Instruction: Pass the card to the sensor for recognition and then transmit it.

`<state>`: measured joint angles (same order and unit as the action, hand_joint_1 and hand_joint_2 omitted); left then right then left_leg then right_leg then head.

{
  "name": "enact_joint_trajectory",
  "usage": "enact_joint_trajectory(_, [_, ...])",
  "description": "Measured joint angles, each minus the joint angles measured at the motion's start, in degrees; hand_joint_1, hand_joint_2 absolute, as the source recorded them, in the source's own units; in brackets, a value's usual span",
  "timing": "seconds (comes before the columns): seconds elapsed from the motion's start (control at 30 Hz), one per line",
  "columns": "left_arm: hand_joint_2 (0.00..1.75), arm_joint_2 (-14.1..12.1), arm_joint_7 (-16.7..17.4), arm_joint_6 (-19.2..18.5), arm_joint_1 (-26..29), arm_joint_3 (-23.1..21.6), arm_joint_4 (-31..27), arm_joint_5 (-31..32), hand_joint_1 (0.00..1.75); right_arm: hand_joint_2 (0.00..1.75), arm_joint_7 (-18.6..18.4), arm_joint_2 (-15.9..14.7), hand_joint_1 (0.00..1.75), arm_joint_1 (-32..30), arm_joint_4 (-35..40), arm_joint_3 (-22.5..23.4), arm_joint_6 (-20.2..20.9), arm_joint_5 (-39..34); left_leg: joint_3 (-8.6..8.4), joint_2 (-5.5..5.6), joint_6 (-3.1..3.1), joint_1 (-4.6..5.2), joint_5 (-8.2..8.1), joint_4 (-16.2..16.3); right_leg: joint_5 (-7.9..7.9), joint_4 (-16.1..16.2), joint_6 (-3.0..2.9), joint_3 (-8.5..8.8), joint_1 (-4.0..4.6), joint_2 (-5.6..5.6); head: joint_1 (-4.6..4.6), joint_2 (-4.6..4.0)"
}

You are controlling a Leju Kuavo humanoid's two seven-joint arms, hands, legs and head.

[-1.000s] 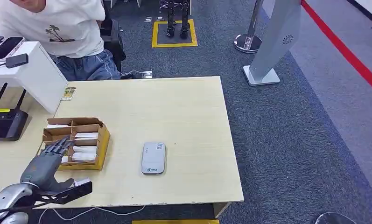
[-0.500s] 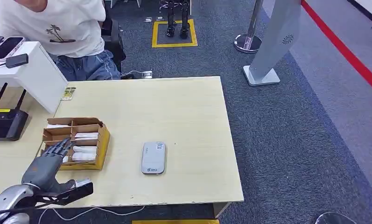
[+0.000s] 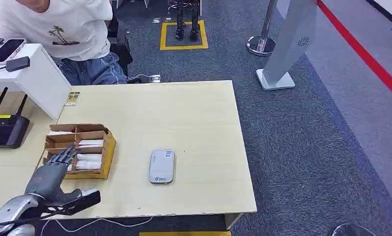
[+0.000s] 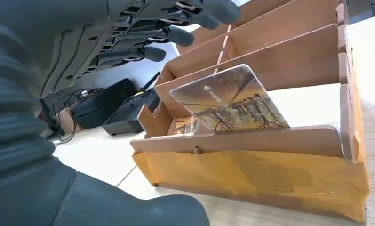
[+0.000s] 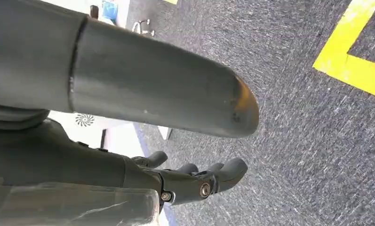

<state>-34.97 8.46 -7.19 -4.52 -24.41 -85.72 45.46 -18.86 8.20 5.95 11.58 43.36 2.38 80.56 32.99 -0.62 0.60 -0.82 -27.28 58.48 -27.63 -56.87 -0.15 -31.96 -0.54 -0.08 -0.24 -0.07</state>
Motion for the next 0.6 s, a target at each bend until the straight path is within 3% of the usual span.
enact_joint_trajectory(0.23, [1.75,0.31,0.00,0.02,0.00,0.11,0.22,0.00,0.00,0.00,-0.07,0.02,0.00,0.01,0.00,-0.20,0.00,0.22,0.00,0.00,0.00,0.00,0.00,0.00,0.00,0.00,0.00,0.00,0.00,0.00,-0.02,-0.02])
enact_joint_trajectory(0.27, [1.75,0.37,-0.02,0.02,0.00,0.18,0.24,0.00,1.75,0.00,-0.07,0.02,0.00,0.00,0.00,-0.20,0.00,0.22,0.00,0.00,0.00,0.00,0.00,0.00,0.00,0.00,0.00,0.00,0.00,0.00,-0.02,-0.02])
enact_joint_trajectory(0.6, [1.75,0.87,-0.18,0.44,-0.01,0.57,0.29,0.26,1.75,0.00,-0.07,0.02,0.00,0.00,0.00,-0.22,0.00,0.20,0.00,0.00,0.00,0.00,0.00,0.00,0.00,0.00,0.00,0.00,0.00,0.00,-0.02,-0.02])
